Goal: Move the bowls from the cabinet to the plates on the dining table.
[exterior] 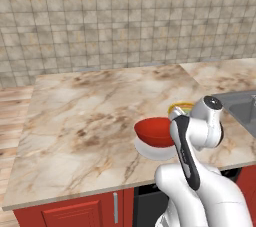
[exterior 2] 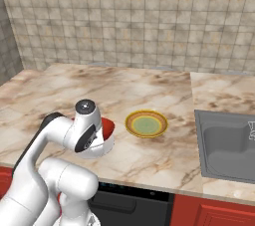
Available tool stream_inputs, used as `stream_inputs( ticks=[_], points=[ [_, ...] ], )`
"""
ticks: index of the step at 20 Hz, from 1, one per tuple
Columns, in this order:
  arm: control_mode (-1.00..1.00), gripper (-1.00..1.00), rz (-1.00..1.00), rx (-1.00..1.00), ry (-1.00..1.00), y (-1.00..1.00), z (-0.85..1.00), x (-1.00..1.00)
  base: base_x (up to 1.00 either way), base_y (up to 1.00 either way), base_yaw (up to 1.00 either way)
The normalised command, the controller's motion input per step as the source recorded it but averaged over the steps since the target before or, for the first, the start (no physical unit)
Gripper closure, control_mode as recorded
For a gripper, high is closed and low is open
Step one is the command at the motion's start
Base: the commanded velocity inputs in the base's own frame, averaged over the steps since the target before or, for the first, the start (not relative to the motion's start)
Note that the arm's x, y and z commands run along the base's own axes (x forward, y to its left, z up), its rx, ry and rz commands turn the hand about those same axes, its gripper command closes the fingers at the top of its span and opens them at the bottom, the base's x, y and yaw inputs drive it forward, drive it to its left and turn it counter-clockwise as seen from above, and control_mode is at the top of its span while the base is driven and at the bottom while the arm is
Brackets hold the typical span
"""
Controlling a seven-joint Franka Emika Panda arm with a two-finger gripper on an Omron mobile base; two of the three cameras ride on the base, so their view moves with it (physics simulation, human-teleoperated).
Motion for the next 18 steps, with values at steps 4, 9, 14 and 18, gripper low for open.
stream_inputs(
  ticks=[4, 9, 14, 18],
  points=[
    [-1.00, 1.00, 0.00, 0.00, 0.00, 0.00, -0.36, 0.29, 0.00, 0.00, 0.00],
    [-1.00, 1.00, 0.00, -0.02, 0.00, 0.00, -0.30, 0.17, 0.00, 0.00, 0.00],
    [-1.00, 1.00, 0.00, -0.02, 0.00, 0.00, -0.32, 0.14, 0.00, 0.00, 0.00],
    [-1.00, 1.00, 0.00, -0.01, 0.00, 0.01, -0.29, 0.13, 0.00, 0.00, 0.00]
  ],
)
